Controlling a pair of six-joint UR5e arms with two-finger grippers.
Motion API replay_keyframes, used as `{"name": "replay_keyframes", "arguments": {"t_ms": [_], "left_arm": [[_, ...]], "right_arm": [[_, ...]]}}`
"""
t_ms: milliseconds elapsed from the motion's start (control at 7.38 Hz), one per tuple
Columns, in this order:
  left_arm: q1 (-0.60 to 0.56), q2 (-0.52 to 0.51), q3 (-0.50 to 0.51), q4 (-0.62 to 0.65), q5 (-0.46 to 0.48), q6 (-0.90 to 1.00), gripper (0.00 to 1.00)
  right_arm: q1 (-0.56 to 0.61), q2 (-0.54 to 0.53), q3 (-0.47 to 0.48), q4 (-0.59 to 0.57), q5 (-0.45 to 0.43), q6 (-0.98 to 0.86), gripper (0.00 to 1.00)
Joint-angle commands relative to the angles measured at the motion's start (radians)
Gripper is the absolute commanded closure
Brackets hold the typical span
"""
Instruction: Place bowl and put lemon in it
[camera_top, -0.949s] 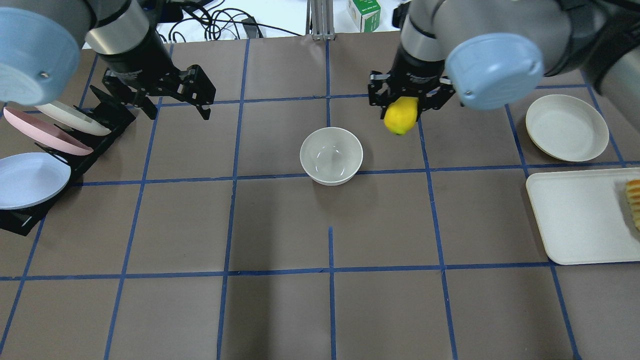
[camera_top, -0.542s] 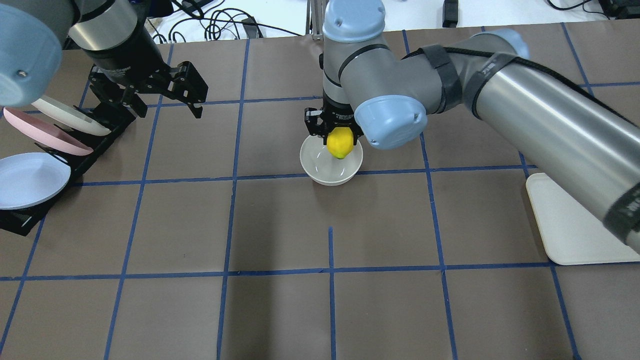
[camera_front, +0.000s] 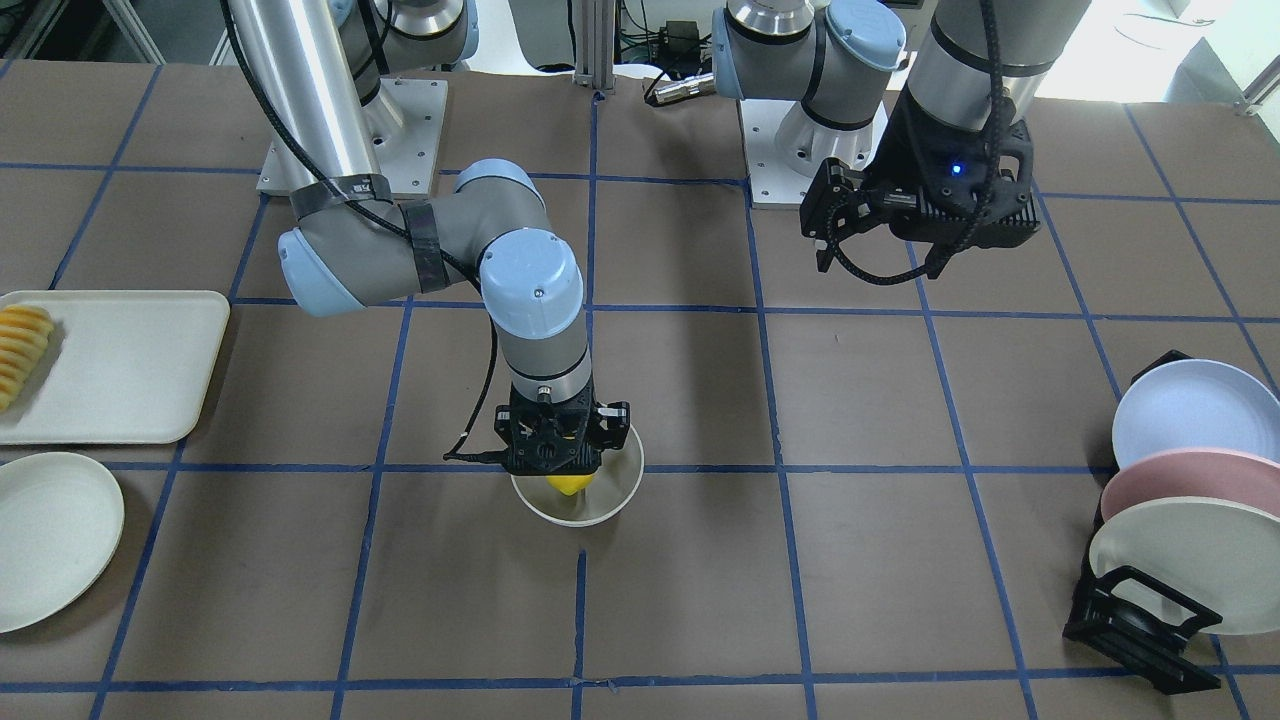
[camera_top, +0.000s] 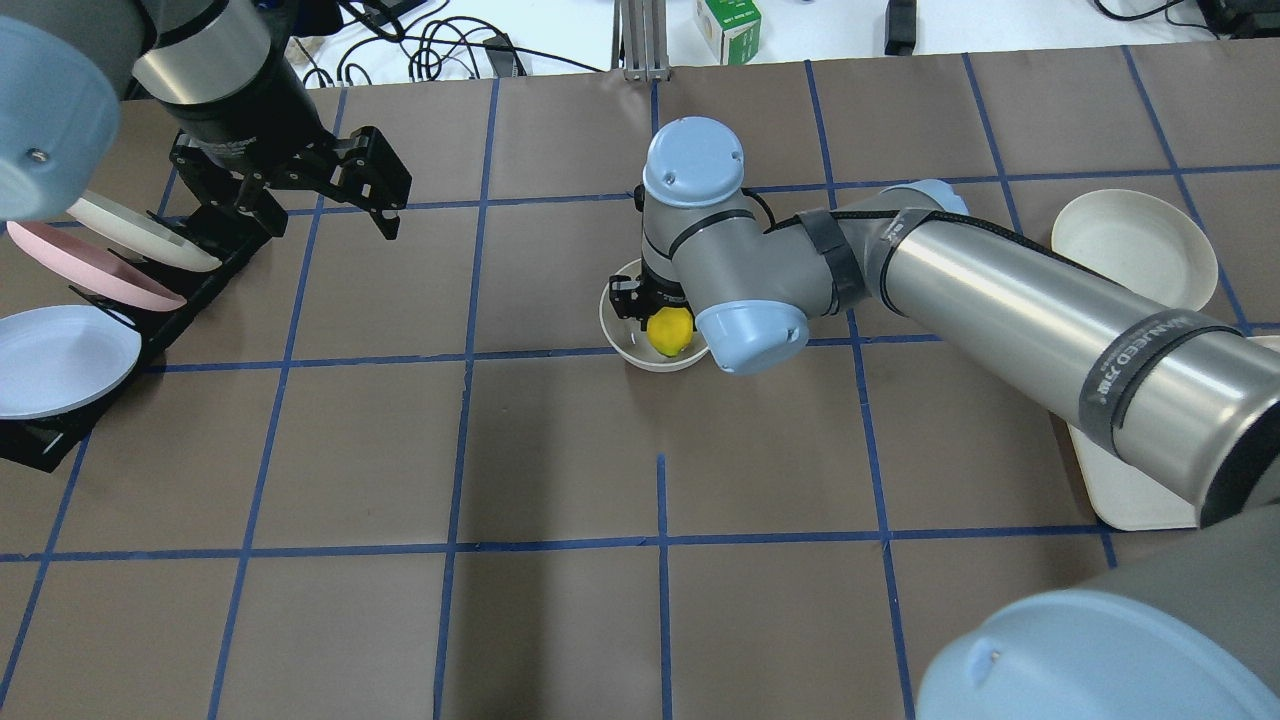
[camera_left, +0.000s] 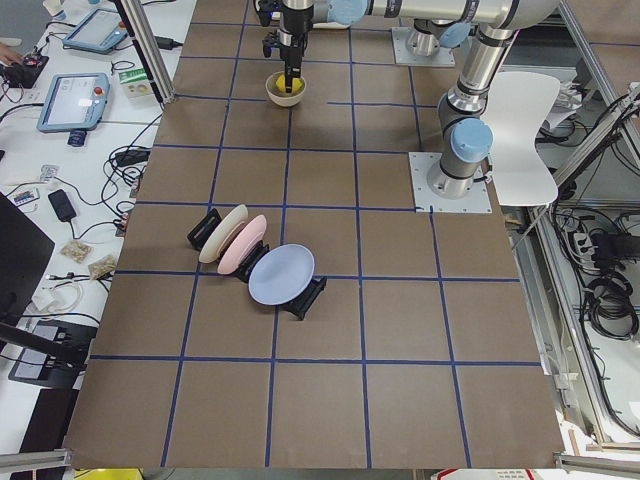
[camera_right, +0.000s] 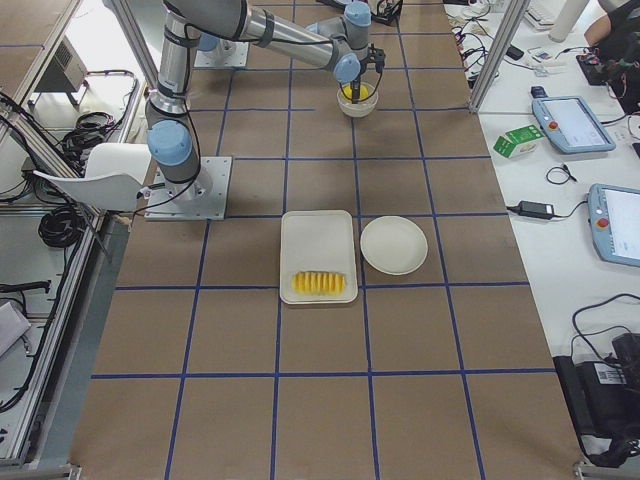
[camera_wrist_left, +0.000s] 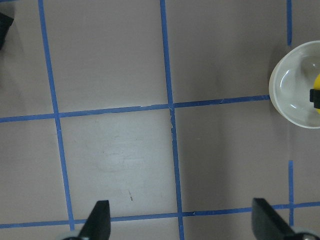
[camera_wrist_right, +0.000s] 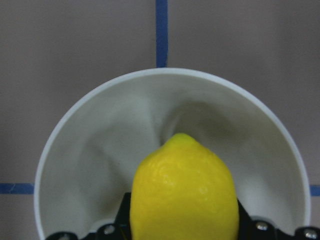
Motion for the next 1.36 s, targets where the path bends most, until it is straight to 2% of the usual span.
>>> {"name": "replay_keyframes", "arguments": {"t_ms": [0,136,542,678,949,1220], "left_arm": [[0.001,0.005,-0.001,0.000,0.000,0.001,0.00],[0.003,0.005,-0.001,0.000,-0.002,0.001,0.00],[0.003,0.006,0.002,0.000,0.001,0.004,0.00],[0.003,0.008,0.003,0.000,0.000,0.007,0.00],[0.003,0.012,0.008,0.000,0.001,0.007,0.00],[0.003,0.012,0.004,0.000,0.001,0.006,0.00]], "right_arm": [[0.000,0.012,0.013,-0.025,-0.006,0.003,0.57],[0.008,0.014,0.013,-0.025,-0.015,0.005,0.01],[0.014,-0.043,0.004,-0.009,-0.003,0.005,0.00],[0.009,-0.105,-0.009,0.074,-0.002,0.003,0.00],[-0.001,-0.278,-0.071,0.325,-0.005,-0.009,0.00],[-0.008,-0.366,-0.140,0.522,-0.003,-0.014,0.00]]}}
